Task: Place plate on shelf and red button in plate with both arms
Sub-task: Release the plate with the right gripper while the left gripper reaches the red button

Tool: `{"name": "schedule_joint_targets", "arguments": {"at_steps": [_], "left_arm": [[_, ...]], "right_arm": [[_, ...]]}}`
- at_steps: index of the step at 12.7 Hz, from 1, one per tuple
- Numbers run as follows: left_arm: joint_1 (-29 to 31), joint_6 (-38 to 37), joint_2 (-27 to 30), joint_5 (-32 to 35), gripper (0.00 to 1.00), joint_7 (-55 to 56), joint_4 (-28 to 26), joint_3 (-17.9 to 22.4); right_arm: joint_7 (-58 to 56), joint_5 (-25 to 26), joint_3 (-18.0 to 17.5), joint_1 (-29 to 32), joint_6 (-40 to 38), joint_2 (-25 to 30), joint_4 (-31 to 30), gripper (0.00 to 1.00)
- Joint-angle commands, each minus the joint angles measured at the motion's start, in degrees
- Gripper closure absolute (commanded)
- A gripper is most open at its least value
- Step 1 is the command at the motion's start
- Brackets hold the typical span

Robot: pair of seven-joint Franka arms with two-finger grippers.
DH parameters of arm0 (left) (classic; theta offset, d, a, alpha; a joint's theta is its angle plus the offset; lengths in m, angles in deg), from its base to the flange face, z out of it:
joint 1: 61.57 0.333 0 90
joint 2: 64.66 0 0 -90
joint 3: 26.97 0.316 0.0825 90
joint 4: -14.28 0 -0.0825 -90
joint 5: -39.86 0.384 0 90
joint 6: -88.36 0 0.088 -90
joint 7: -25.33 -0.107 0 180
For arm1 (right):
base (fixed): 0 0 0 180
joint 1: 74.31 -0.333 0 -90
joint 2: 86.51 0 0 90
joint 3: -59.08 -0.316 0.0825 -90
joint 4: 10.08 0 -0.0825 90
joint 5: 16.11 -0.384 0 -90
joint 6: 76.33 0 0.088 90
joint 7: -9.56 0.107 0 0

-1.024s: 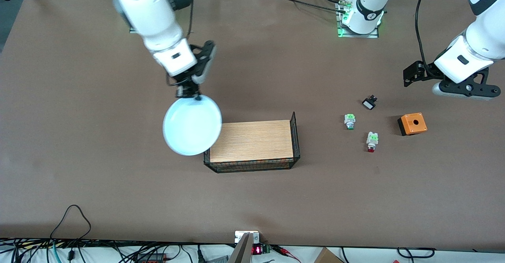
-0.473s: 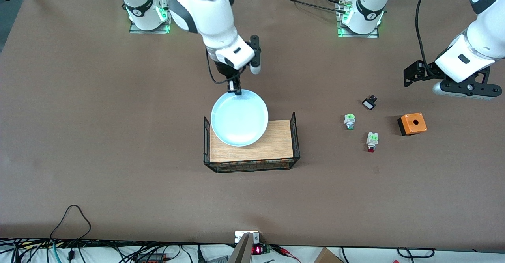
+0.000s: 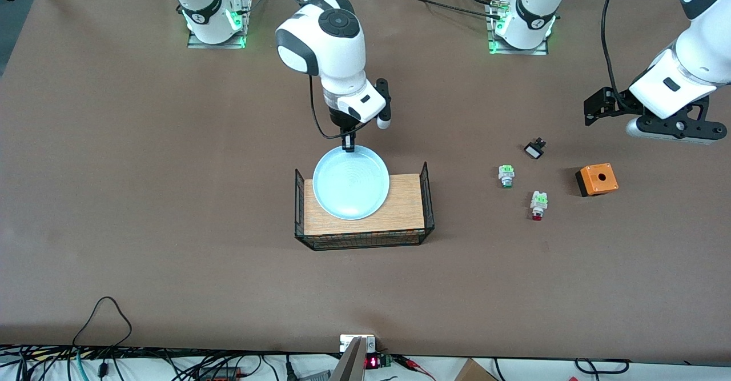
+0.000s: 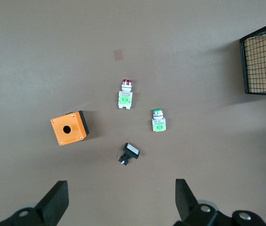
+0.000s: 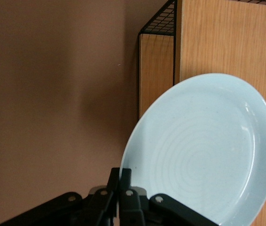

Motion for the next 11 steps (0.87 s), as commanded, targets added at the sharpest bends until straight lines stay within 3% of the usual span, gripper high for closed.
{"name": "schedule_joint_targets", "arguments": {"at_steps": [1,2,5,8,11], "left_arm": [[0.4,-1.7,-2.3,-0.6,0.00,0.7,1.9,0.1],[0.8,-1.8,-4.3,-0.7,0.00,0.6,1.6,0.2],[1.5,-4.4,-12.2,-0.4,0.00,0.4,1.9,0.7],[2.9,7.7,-21.5,-0.4,0.00,-0.2,1.1,0.7],[2.8,20.4,-27.9,-0.3,0.00,-0.3,-0.4,0.7]], "right_arm": [[1.4,1.2,0.4,-1.1,-0.4,-0.2,1.8,0.50],[0.7,1.2,0.4,-1.1,-0.4,0.0,2.1,0.00],[0.7,0.5,0.5,-0.9,-2.8,2.2,3.7,0.00],[1.4,-3.9,1.0,0.6,-14.5,4.8,8.9,0.00],[2.5,-9.3,1.2,6.0,-25.6,8.0,13.3,0.00]]}}
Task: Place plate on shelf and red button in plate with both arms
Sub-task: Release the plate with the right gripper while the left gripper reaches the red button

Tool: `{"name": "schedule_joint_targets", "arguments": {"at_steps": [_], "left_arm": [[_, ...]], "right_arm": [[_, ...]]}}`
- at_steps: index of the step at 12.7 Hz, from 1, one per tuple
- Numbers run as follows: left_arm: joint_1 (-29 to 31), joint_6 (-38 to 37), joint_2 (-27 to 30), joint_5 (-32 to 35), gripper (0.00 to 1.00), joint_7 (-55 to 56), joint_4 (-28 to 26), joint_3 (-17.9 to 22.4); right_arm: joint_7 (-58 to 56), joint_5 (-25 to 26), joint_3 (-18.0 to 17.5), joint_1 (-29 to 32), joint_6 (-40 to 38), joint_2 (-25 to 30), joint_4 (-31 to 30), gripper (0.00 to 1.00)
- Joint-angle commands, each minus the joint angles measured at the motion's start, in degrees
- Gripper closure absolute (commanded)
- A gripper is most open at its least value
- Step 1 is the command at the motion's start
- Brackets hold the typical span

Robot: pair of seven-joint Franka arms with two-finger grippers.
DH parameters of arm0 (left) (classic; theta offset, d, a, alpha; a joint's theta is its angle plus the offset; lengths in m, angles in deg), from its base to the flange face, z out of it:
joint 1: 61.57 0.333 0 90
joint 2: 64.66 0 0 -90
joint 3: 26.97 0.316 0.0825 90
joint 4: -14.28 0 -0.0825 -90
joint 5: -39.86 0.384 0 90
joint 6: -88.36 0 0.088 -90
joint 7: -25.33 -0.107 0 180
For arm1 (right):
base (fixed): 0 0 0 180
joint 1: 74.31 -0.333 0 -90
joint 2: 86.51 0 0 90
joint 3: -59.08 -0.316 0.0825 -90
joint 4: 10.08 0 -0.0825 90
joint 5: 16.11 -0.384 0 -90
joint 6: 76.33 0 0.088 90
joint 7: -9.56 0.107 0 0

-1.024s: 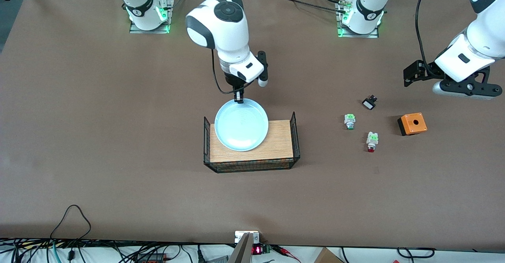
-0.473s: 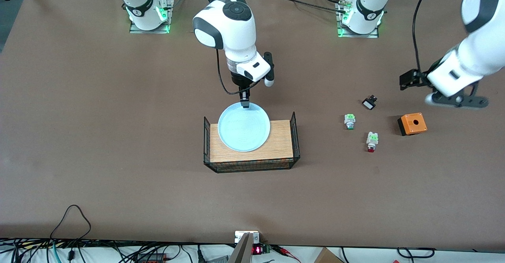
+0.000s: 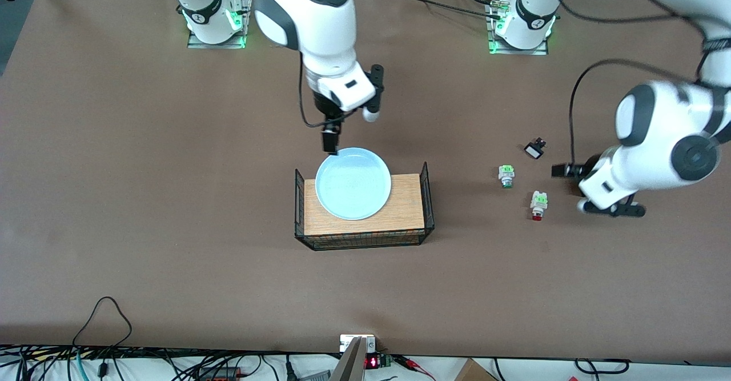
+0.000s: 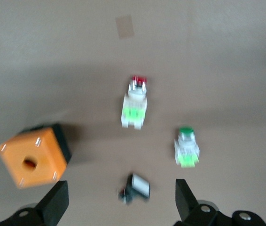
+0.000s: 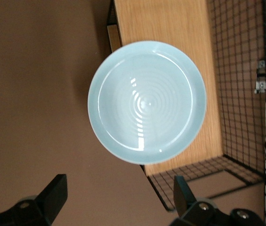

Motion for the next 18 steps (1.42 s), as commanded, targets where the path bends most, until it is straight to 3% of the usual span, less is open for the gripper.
{"name": "schedule_joint_targets", "arguments": {"at_steps": [1,5,9,10,13,15,18], "left_arm": [[-0.2,8.9,-4.1,-0.3,0.00,-0.5,-1.2,-0.1],[-1.0,20.3,-6.9,-0.3,0.00,-0.9,-7.4,-0.2],[-0.4,24.2,-10.7,-0.3,0.00,-4.0,-7.9,-0.2],[-0.4,25.1,-10.8,-0.3,0.09,-4.2,-7.9,-0.2],[-0.6,23.1,-10.4,-0.3,0.77,-5.7,-7.7,-0.3],[-0.5,21.0,-10.1,-0.3,0.89,-7.6,-7.2,-0.3],[-0.5,17.4,-8.2,-0.3,0.90,-7.3,-4.6,-0.5]], "right_arm": [[2.3,-2.9,-0.4,5.4,-9.0,3.2,3.0,0.00],[6.4,-3.4,0.0,15.0,-14.1,7.6,3.6,0.00],[27.4,-8.0,-0.1,23.6,-20.2,11.4,3.4,0.00],[28.0,-8.2,-0.1,25.6,-20.8,12.3,3.2,0.00],[28.9,-13.3,0.5,33.2,-23.3,13.9,2.8,0.00],[32.1,-15.0,0.6,36.1,-24.1,17.4,0.9,0.00],[41.7,-15.1,0.8,36.0,-24.1,22.4,-3.1,0.00]]}}
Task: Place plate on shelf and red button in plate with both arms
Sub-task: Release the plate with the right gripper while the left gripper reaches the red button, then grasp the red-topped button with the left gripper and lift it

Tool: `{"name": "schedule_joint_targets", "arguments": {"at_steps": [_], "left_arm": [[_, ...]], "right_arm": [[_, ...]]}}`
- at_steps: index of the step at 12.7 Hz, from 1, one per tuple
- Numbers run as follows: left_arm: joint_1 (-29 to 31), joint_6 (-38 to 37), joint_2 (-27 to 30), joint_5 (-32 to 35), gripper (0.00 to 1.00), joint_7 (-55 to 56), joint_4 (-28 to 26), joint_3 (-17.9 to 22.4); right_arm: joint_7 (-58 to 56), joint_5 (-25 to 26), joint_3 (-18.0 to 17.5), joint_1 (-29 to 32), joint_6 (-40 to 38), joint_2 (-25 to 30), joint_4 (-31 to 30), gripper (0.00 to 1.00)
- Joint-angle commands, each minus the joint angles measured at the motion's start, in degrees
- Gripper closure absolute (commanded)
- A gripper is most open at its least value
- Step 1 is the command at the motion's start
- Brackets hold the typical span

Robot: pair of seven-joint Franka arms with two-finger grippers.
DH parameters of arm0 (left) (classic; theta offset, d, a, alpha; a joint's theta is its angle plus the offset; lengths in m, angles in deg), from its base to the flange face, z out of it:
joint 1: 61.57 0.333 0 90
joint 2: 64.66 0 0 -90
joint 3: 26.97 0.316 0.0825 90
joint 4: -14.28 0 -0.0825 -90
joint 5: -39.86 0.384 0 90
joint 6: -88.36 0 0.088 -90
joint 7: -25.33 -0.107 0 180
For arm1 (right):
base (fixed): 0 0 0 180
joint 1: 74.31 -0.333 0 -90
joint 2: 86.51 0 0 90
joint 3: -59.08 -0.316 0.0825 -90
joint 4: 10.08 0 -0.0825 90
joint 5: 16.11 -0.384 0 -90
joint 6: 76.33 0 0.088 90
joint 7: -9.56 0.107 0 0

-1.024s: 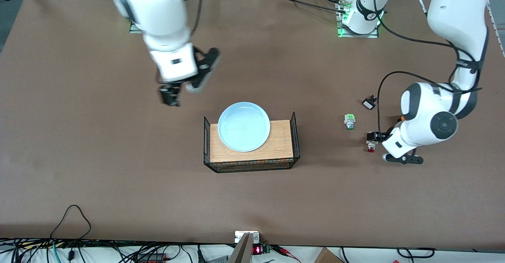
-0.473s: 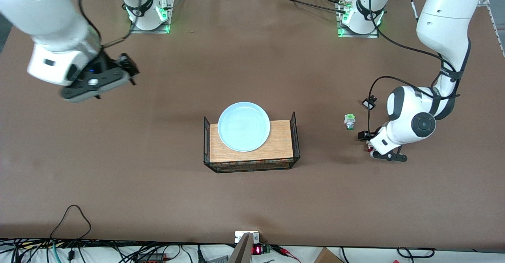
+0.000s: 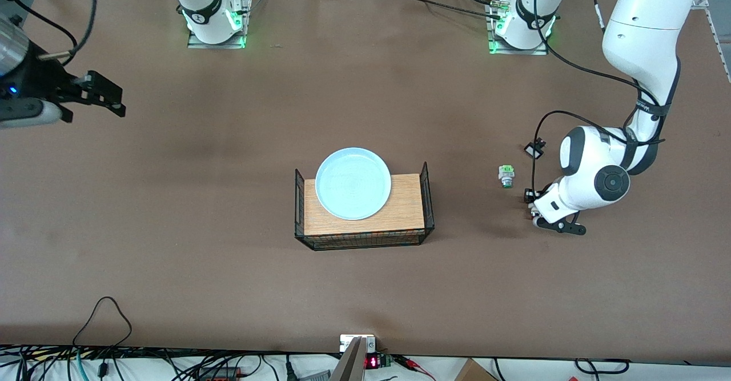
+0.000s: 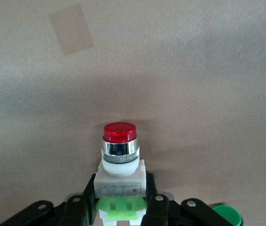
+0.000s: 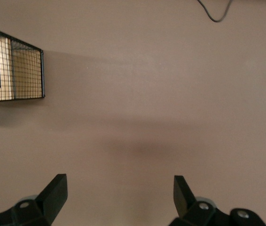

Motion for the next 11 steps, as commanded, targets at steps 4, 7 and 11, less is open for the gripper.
{"name": "schedule_joint_targets", "arguments": {"at_steps": [4,7,11], "left_arm": [[-1.7,-26.4,5.0,-0.5,0.88,-1.1,17.7,-2.4],[-5.8,-40.8,4.9,-1.3,0.86,2.8,30.5,-7.5],[-15.6,-41.6,4.7,-2.8,0.86,17.5,37.2,-8.5]], "right_arm": [[5.2,-1.1,0.3,1.2,1.9,6.8,-8.4,0.00],[5.1,-1.0,0.7,1.5,8.7,10.7,-15.1,0.00],[3.6,-1.0,1.4,1.8,8.5,11.5,-16.1,0.00]]}}
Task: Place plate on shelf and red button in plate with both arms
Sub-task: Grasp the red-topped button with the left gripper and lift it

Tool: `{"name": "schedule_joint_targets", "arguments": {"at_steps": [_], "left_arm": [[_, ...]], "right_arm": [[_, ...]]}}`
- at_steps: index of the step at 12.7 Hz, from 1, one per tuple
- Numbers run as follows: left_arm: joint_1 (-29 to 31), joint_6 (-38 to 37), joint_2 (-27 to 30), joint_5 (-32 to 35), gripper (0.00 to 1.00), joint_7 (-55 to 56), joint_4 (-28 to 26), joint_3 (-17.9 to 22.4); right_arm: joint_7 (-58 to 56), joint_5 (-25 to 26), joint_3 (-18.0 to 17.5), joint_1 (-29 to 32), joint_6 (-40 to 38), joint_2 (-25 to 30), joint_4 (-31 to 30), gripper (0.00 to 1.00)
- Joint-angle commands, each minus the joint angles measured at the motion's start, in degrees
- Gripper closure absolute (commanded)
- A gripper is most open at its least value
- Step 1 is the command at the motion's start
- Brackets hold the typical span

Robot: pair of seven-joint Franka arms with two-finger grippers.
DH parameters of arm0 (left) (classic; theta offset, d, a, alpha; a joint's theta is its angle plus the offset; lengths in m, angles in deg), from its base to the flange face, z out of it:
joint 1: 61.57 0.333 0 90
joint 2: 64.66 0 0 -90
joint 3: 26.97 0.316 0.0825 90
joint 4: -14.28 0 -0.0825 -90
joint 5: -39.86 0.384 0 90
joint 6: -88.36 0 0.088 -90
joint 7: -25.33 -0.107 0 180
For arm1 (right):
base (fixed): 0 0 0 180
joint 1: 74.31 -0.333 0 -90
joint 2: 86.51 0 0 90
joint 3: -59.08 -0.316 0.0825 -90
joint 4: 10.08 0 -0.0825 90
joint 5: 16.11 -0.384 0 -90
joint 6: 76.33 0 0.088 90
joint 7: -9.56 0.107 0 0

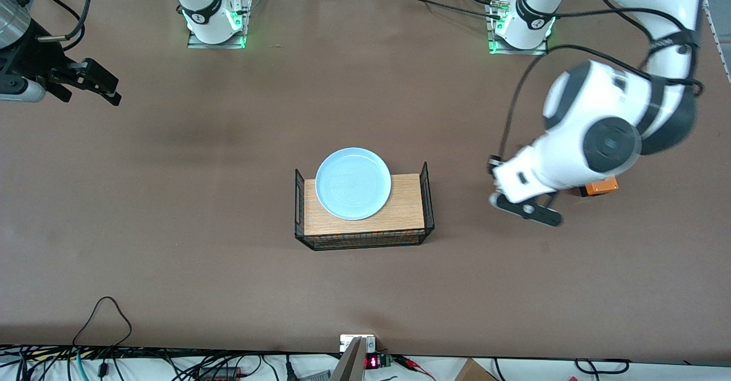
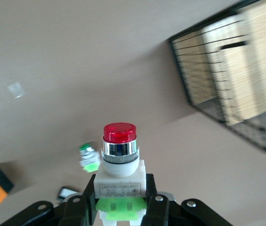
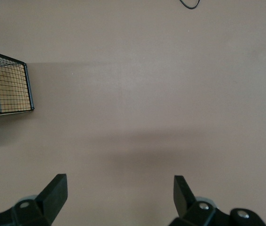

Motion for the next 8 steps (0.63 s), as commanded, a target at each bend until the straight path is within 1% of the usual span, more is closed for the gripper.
{"name": "schedule_joint_targets", "arguments": {"at_steps": [1,3,4,5,6,8], "left_arm": [[-7.1,-1.2,-2.4,-3.2,0.87,10.1,7.0,0.8],[-12.6,-0.8,-4.8,-3.3,0.87,20.3,12.4,0.8],[-14.2,-0.4,-5.8,-3.3,0.87,23.1,13.7,0.8],[-16.5,2.2,-7.2,-3.3,0.87,24.7,13.7,1.0],[-17.9,6.8,-8.9,-3.0,0.87,26.6,13.7,1.2],[-18.7,13.7,-11.9,-3.0,0.87,28.1,13.6,1.2]], "right_arm": [[-2.0,-1.0,0.6,0.9,0.5,2.2,-2.0,0.00],[-3.3,-1.2,1.1,0.9,0.9,2.2,-1.8,0.00],[-3.3,-1.2,1.1,0.8,1.2,2.2,-1.8,0.00],[-3.3,-1.1,1.1,0.8,1.2,2.2,-1.7,0.00],[-3.4,-1.1,1.1,0.8,0.8,2.2,-1.7,0.00],[-3.4,-1.1,1.1,0.8,0.7,2.2,-1.7,0.00]]}}
